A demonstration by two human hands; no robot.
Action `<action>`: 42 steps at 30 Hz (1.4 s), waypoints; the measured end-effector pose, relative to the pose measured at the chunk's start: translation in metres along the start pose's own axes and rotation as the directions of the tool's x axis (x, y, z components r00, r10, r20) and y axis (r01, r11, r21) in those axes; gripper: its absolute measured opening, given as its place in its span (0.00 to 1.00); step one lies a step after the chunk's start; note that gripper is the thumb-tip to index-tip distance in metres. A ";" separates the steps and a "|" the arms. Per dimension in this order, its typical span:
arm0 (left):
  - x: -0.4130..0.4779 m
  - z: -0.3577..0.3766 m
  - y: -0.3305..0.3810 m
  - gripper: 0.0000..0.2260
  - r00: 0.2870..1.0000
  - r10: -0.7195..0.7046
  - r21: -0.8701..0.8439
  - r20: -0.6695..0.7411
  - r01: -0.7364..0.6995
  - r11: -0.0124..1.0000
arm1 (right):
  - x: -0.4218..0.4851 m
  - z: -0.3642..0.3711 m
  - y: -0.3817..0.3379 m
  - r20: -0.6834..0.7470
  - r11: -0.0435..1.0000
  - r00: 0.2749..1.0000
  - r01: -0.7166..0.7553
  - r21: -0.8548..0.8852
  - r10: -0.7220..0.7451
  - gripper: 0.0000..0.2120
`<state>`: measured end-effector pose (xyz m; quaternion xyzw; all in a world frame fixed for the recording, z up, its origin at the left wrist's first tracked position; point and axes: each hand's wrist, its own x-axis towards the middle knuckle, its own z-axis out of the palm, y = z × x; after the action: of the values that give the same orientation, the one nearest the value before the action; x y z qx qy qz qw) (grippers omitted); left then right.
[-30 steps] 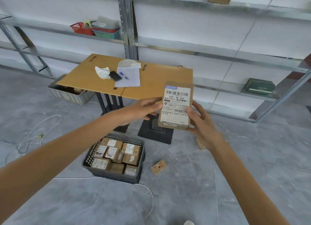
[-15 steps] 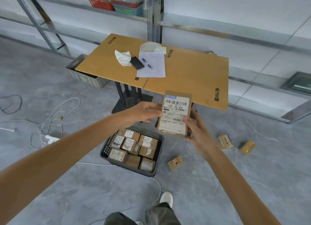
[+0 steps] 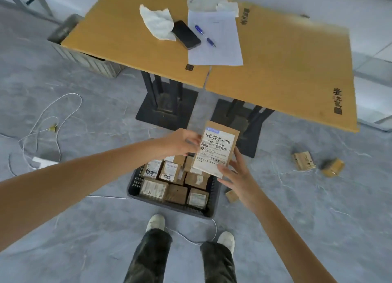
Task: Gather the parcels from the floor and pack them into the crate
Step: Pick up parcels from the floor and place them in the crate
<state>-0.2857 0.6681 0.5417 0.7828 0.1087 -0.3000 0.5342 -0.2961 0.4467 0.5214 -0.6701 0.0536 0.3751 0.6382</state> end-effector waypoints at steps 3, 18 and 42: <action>0.053 -0.016 -0.073 0.12 0.999 -0.026 0.019 0.022 0.026 0.999 | 0.063 0.027 0.058 -0.071 0.997 0.996 -0.058 0.052 0.061 0.34; 0.197 0.119 -0.413 0.13 0.933 -0.350 0.015 0.082 0.350 0.937 | 0.255 0.074 0.387 -0.209 0.872 0.879 -0.463 -0.156 0.429 0.22; 0.252 0.149 -0.502 0.05 0.877 -0.406 0.674 -0.256 0.463 0.575 | 0.319 0.106 0.480 -0.339 0.617 0.898 -0.438 -0.653 0.279 0.16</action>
<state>-0.3839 0.6999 -0.0302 0.8869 0.1907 -0.4108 0.0906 -0.3787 0.5856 -0.0417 -0.8744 0.1020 0.4154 0.2289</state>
